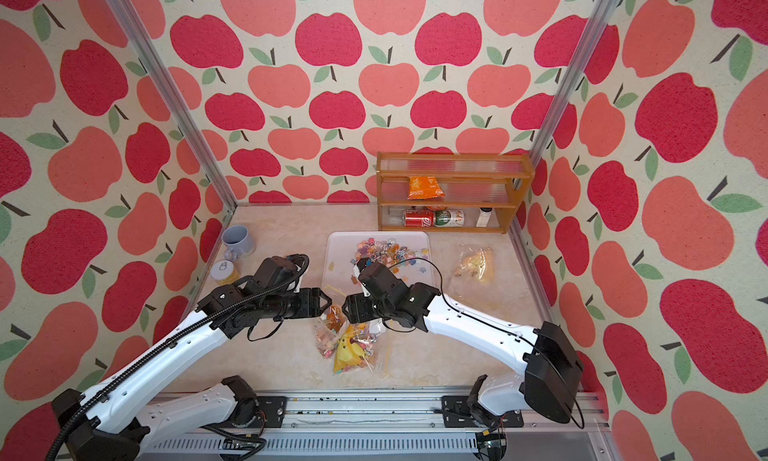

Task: Pour candies out of the ziploc bag
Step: Pick up the ziploc bag from the center of the board.

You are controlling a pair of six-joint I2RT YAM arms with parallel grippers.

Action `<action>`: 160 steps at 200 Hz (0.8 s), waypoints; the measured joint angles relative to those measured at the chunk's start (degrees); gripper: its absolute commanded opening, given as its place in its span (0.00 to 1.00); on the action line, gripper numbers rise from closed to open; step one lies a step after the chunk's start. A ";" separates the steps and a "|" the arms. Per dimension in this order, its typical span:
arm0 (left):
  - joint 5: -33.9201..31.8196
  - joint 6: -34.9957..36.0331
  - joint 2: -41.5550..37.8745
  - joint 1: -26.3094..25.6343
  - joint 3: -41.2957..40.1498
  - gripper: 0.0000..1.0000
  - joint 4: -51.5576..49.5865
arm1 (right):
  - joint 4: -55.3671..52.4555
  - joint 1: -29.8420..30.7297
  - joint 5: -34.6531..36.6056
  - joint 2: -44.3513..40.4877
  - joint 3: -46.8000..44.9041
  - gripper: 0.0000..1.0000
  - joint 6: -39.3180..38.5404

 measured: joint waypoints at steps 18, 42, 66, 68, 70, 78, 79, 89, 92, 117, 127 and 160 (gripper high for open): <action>-0.20 0.17 -3.21 1.68 1.51 0.86 -0.09 | -4.70 -0.11 1.60 -2.01 3.96 0.71 -1.81; -0.59 0.17 -7.91 5.14 3.21 0.90 -0.07 | -9.38 0.24 2.91 -3.93 11.87 0.71 -4.24; 0.13 -0.09 -11.47 11.17 1.75 0.91 0.13 | -12.07 2.97 2.89 -3.39 18.82 0.71 -6.03; 0.33 -0.15 -11.74 11.80 1.36 0.91 0.26 | -12.28 3.26 2.86 -3.23 19.30 0.71 -6.16; 0.61 -0.26 -11.96 12.48 0.94 0.91 0.28 | -12.35 3.65 2.78 -2.95 19.71 0.72 -6.32; 1.68 -0.68 -12.70 15.28 -0.79 0.91 0.66 | -12.90 4.92 2.60 -1.77 21.20 0.72 -6.73; 1.88 -0.81 -12.83 15.96 -1.20 0.91 0.72 | -12.94 5.20 2.60 -1.42 21.44 0.72 -6.75; 4.02 -1.66 -13.84 20.02 -4.17 0.92 1.55 | -13.55 6.82 2.32 1.01 22.99 0.72 -6.95; 4.81 -2.08 -14.16 21.51 -5.29 0.92 1.81 | -13.60 7.19 2.19 1.88 23.26 0.72 -6.97; 10.10 -4.57 -17.05 30.16 -12.28 0.92 2.58 | -14.19 9.92 1.66 10.23 24.37 0.72 -7.10; 12.02 -5.16 -18.47 32.41 -13.84 0.92 2.75 | -14.69 10.47 1.64 13.44 24.63 0.72 -7.10; 16.59 -6.51 -22.03 35.26 -16.57 0.92 4.02 | -17.35 10.25 3.17 22.05 28.22 0.69 -7.10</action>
